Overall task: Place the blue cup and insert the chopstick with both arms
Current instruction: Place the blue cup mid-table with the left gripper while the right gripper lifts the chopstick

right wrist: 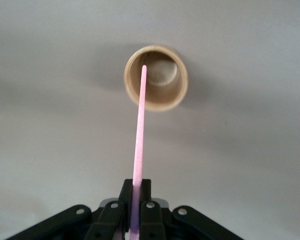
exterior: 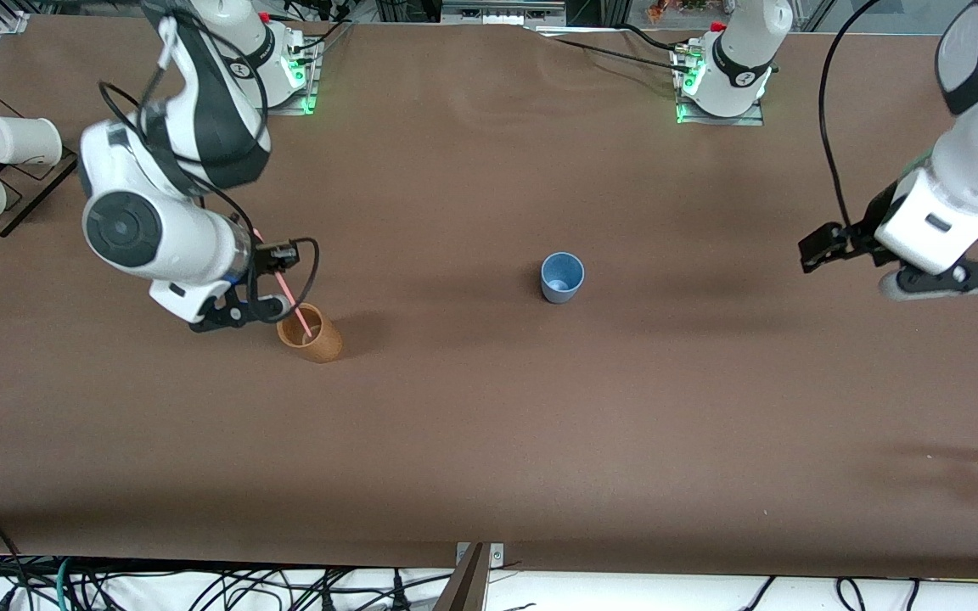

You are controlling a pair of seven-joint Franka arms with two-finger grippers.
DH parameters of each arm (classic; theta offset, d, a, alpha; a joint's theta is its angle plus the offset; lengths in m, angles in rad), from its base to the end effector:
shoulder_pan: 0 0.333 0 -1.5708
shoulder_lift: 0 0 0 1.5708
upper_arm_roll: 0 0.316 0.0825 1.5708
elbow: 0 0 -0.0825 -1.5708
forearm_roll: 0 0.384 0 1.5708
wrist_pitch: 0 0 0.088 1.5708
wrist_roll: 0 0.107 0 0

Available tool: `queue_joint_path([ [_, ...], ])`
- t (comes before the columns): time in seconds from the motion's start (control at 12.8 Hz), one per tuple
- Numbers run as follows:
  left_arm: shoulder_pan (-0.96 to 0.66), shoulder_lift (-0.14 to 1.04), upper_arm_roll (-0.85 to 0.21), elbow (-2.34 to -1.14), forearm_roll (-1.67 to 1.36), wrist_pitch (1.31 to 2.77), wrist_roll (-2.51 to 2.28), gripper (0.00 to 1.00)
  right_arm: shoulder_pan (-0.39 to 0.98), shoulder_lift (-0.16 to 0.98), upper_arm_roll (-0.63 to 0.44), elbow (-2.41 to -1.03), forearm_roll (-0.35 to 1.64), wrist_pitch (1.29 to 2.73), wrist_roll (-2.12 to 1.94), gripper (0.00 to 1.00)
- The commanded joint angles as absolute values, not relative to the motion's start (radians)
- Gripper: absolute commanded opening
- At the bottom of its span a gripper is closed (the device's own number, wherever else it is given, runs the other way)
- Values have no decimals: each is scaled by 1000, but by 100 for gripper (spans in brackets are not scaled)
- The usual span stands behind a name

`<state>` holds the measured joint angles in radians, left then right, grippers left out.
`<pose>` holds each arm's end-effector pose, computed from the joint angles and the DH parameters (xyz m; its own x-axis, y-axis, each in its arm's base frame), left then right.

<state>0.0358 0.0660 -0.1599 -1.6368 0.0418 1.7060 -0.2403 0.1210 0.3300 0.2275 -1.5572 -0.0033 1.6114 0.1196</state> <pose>0.5792 -0.0656 0.5679 0.9938 0.1106 0.0112 0.1109 -0.9934 -0.0291 0.5934 0.1988 0.4419 0.9368 0.2222 -0.2704 0.2202 -0.9747 -0.0380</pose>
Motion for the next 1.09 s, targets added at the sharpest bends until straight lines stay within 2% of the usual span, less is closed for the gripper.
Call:
queue_joint_path([
  [0.0, 20, -45, -184, -1769, 37, 1705, -222, 100, 115, 295, 285, -1449, 9, 1446, 159, 0],
  [0.23, 18, -15, -189, -1712, 31, 1626, -224, 100, 162, 324, 383, -1353, 8, 1388, 367, 0],
  [0.47, 11, -14, -192, -1709, 31, 1629, -222, 100, 349, 406, 383, -1284, 14, 1440, 663, 0],
  [0.78, 12, -12, -192, -1709, 29, 1632, -218, 100, 553, 508, 365, -1259, 116, 1674, 1041, 0],
  [1.01, 14, -12, -190, -1709, 29, 1629, -218, 100, 647, 578, 365, -1255, 117, 1833, 1210, 0],
])
